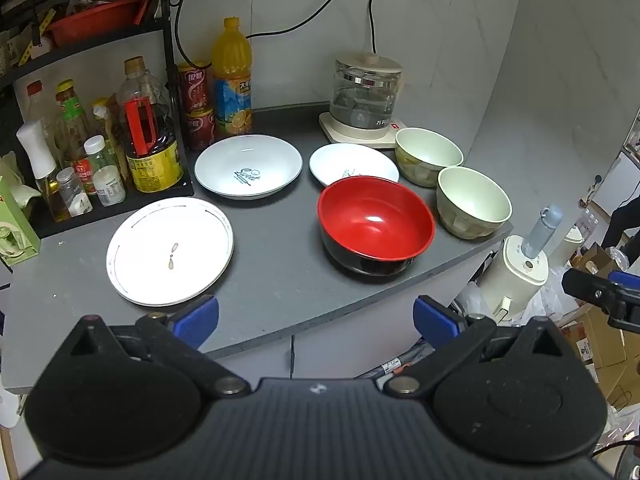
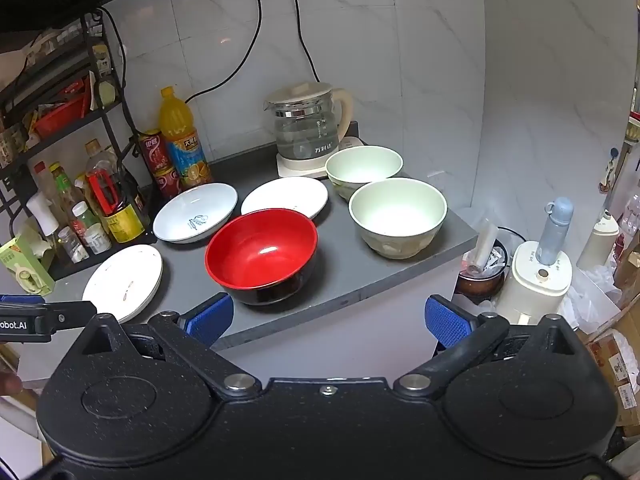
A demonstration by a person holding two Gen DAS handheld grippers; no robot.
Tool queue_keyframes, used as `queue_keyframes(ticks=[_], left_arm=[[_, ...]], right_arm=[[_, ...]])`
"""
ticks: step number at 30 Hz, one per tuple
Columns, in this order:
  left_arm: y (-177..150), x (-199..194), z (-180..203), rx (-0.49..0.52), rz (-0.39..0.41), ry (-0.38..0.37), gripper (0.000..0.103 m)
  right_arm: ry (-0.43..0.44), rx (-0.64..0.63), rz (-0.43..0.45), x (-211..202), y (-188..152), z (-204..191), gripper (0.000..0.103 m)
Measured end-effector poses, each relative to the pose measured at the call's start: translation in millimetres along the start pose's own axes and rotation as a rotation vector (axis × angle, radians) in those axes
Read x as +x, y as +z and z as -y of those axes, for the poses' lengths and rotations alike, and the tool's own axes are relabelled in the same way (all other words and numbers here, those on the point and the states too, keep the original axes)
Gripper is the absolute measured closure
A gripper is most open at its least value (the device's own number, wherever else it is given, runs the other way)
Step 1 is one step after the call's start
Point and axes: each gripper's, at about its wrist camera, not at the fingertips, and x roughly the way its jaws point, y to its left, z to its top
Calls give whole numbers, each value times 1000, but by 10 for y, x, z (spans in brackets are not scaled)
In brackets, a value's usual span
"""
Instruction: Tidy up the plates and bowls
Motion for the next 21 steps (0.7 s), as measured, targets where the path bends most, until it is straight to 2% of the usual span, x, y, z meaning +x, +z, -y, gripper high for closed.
queue_keyframes(ticks=[21], left_arm=[[-2,37,-47,-16,-6,-1,1]], right_arm=[[9,-10,-9,35,14,-34,0]])
